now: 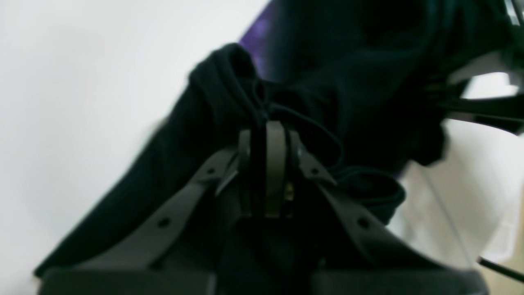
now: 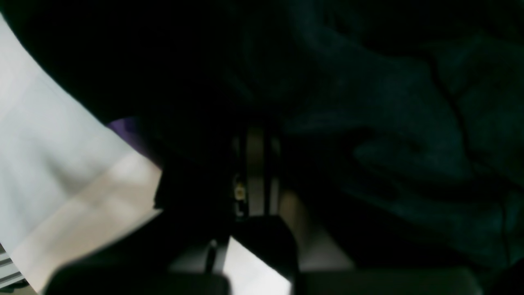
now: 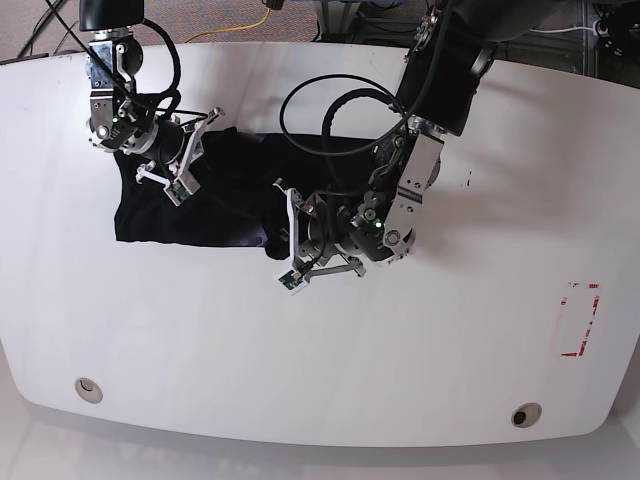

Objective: Layout the t-shirt on the table in an organized manner, then fold the t-shirt properly
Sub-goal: 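Press the folded layer flat with the left gripper and release it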

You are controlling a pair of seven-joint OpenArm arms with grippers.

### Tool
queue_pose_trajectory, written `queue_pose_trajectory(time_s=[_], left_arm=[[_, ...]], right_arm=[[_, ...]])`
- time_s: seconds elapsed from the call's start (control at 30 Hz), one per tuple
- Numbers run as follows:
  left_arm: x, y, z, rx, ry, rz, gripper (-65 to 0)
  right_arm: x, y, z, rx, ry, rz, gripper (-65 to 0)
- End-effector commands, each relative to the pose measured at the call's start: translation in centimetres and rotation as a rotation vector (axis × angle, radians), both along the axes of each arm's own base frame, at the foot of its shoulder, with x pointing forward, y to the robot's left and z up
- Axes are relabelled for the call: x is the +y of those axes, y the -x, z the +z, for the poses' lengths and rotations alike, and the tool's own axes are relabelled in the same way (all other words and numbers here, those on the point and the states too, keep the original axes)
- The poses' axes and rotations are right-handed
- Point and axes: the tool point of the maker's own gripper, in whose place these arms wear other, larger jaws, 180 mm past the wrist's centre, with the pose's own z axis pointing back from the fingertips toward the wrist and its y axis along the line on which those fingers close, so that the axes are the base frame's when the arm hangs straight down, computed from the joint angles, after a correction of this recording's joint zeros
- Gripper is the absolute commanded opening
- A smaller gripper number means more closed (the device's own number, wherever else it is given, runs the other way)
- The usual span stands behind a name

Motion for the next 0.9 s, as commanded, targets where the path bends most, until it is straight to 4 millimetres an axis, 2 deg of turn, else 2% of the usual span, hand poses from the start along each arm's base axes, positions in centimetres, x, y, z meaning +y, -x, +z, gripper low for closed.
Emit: queue_pose_trajectory(time_s=[0.0,0.5,0.87], left_arm=[[-1.1,-1.3,2.3,-0.063,0.05,-0.006,-65.0],[-1.8,-0.7,2.6,-0.037,0.101,-0.021,-65.0],[-2.5,1.3,1.2,0.009,0.105,-0.047,-65.0]], right_arm=[[-0.8,0.4,-0.4,0.025,0.048,0.012,-64.5],[-0.7,0.2,-0.2,0.02,0.047,0.012,-64.5],[-0.7,0.1,-0.2,0.017,0.047,0.012,-64.5]])
